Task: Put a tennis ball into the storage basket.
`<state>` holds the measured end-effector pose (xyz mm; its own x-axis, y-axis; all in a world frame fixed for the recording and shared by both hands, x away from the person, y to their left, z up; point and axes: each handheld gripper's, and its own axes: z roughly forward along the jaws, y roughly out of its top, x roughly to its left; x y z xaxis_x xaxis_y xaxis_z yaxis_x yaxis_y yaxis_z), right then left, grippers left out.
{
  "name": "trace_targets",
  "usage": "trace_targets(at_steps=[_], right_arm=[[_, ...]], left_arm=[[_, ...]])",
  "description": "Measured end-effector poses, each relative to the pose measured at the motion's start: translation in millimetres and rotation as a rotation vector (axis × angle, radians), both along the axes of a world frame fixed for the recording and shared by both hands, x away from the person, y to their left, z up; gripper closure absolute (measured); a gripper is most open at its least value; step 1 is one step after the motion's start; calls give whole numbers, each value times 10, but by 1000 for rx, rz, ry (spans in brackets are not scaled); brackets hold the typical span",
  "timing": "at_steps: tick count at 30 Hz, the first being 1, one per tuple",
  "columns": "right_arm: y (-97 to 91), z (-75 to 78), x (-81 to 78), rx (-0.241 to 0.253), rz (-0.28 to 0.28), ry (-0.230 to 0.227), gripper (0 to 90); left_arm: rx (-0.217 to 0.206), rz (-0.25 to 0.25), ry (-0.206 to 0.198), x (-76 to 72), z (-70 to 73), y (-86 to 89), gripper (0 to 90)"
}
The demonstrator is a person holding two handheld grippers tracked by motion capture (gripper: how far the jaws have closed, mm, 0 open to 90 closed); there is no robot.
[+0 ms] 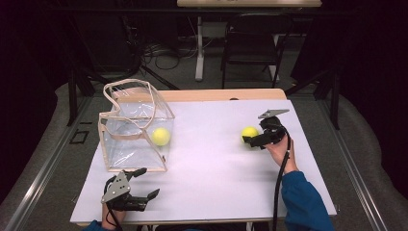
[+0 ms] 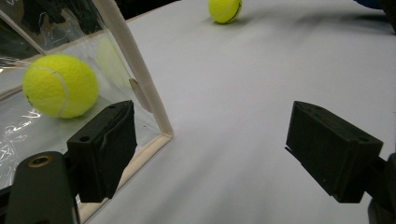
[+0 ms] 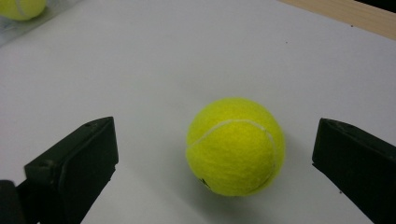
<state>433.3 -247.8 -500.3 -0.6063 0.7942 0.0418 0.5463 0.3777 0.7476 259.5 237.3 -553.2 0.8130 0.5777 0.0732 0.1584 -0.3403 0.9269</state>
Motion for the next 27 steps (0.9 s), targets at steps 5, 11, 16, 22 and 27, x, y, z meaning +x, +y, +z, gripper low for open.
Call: trace_targets(at_steps=[5, 11, 16, 22, 27], right_arm=[[-13, -49, 45, 7, -6, 14, 0], [-16, -121, 111, 17, -14, 30, 0], [-13, -163, 152, 14, -19, 45, 0], [-5, -212, 189, 12, -20, 58, 0], [17, -234, 209, 2, -18, 63, 0]], left_arm=[[6, -2, 1, 2, -1, -9, 161], [4, 1, 1, 0, 0, -4, 161], [2, 1, 1, 1, -1, -2, 161], [1, -3, 1, 1, -1, -2, 161], [2, -4, 1, -1, 0, -4, 161]])
